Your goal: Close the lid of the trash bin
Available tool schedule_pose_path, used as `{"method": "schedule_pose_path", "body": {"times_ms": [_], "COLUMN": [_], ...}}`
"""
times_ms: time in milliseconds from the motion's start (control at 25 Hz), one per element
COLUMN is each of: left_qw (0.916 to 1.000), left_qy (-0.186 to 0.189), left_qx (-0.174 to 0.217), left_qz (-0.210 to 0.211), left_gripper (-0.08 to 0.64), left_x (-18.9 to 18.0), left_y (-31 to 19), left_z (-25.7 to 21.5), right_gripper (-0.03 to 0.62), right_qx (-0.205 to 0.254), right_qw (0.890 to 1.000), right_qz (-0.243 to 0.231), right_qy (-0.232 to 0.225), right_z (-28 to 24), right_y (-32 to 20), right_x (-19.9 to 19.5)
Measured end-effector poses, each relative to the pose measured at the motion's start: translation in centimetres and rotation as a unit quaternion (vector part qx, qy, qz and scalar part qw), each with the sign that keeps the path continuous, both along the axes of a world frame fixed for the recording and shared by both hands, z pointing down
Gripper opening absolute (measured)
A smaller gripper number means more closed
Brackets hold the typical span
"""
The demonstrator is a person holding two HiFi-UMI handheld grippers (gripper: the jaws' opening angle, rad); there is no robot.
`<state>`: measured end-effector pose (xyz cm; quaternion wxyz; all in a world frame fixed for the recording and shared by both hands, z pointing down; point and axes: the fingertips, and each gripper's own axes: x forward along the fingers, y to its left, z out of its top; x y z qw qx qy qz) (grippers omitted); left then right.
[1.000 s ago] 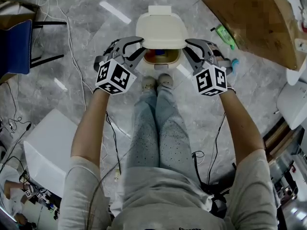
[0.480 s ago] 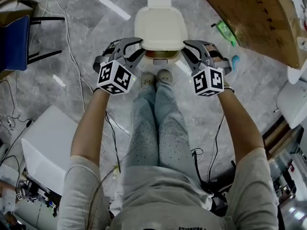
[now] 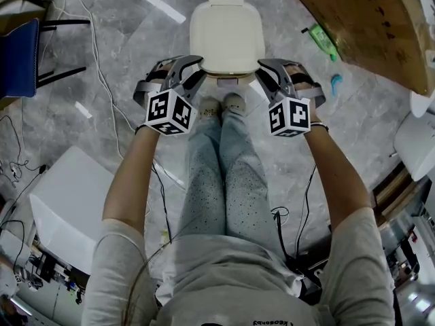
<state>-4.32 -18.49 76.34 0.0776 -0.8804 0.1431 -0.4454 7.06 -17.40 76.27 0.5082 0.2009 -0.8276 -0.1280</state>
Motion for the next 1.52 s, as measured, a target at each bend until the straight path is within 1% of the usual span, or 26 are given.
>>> {"method": "schedule_pose_path", "body": {"times_ms": [480,760,880,1000,1160,1400,1520], "left_qw": [0.9991,0.9966,0.996,0.9963,0.9939,0.9915,0.9904], "left_qy": [-0.037,-0.075,-0.085,-0.082,-0.106,-0.123,-0.129], "left_qx": [0.011,0.013,0.003,-0.015,-0.008,-0.019,-0.031], "left_qz": [0.014,0.032,0.03,0.022,0.031,0.036,0.039], "left_gripper": [0.149,0.152,0.153,0.143,0.138,0.138,0.138], "left_x": [-0.1,-0.3,-0.2,-0.2,-0.2,-0.3,-0.3], "left_y": [1.6,2.3,2.7,3.0,3.0,3.1,3.0], "left_z": [3.2,5.1,6.1,7.0,7.9,9.2,9.6], "right_gripper": [0.124,0.127,0.127,0.126,0.124,0.115,0.114], "right_qx": [0.006,0.0,-0.007,-0.017,-0.022,-0.033,-0.043], "right_qw": [0.999,0.997,0.996,0.995,0.993,0.989,0.987], "right_qz": [-0.013,-0.03,-0.034,-0.036,-0.042,-0.06,-0.061], "right_qy": [0.037,0.072,0.087,0.092,0.106,0.135,0.142], "right_z": [3.2,5.2,6.3,7.1,7.9,9.2,9.6], "right_y": [1.5,2.3,2.7,2.9,2.9,3.1,3.1], "right_x": [0.0,-0.2,-0.1,0.0,0.0,-0.1,-0.1]}}
